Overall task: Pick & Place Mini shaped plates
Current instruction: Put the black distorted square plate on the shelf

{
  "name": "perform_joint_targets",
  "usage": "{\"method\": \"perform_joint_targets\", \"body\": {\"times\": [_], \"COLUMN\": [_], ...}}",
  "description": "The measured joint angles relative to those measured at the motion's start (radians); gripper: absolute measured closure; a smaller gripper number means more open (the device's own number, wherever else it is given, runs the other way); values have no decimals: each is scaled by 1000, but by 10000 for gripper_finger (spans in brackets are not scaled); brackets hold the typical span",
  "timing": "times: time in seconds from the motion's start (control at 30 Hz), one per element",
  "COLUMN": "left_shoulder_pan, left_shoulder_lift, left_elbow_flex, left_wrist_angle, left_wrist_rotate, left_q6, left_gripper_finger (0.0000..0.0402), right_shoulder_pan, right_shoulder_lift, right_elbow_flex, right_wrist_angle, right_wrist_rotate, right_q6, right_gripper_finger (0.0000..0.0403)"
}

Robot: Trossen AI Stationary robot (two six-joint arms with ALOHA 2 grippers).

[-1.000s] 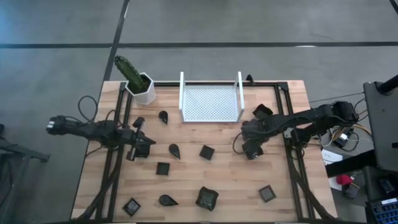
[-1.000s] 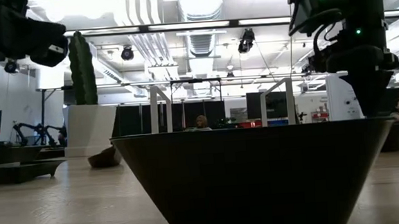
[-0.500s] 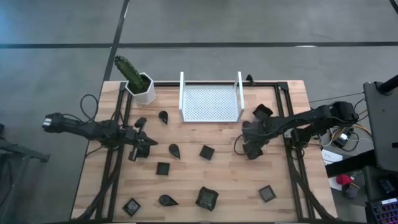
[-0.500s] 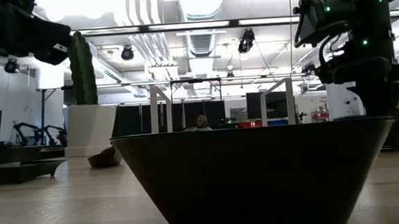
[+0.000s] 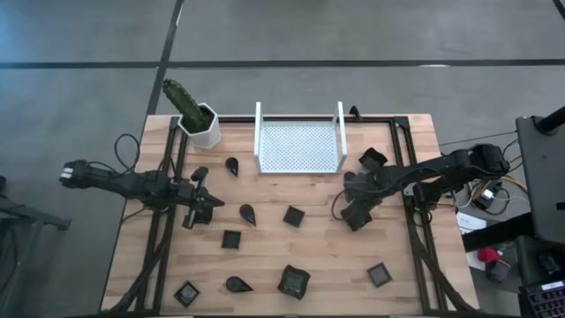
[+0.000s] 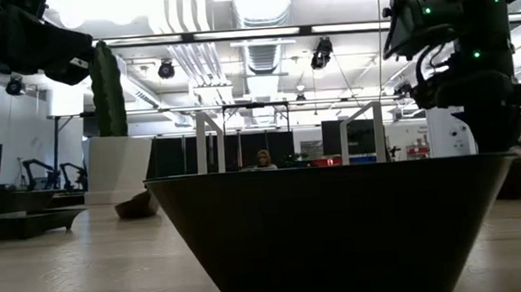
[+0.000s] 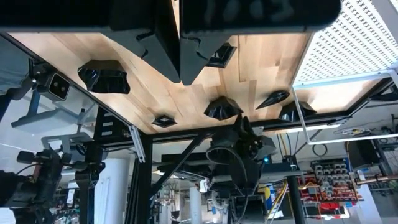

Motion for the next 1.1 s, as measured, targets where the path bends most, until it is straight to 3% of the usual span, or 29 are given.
{"method": "perform_joint_targets", "body": {"times": [0.83,1.1], "left_shoulder_pan": [0,0], "left_shoulder_lift": [0,0], "left_elbow_flex": [-1,-2], "left_wrist_angle": [0,0], "left_wrist_rotate": [0,0], "left_q6": [0,0], "left_gripper_finger": [401,401], "right_shoulder_pan": [0,0], "right_shoulder_lift": [3,3], "right_elbow_flex": [-18,-81], "right_wrist_angle": [64,232], "right_wrist_rotate": [-51,-88], "right_q6": [-30,-53], "right_gripper_finger": [308,312]}}
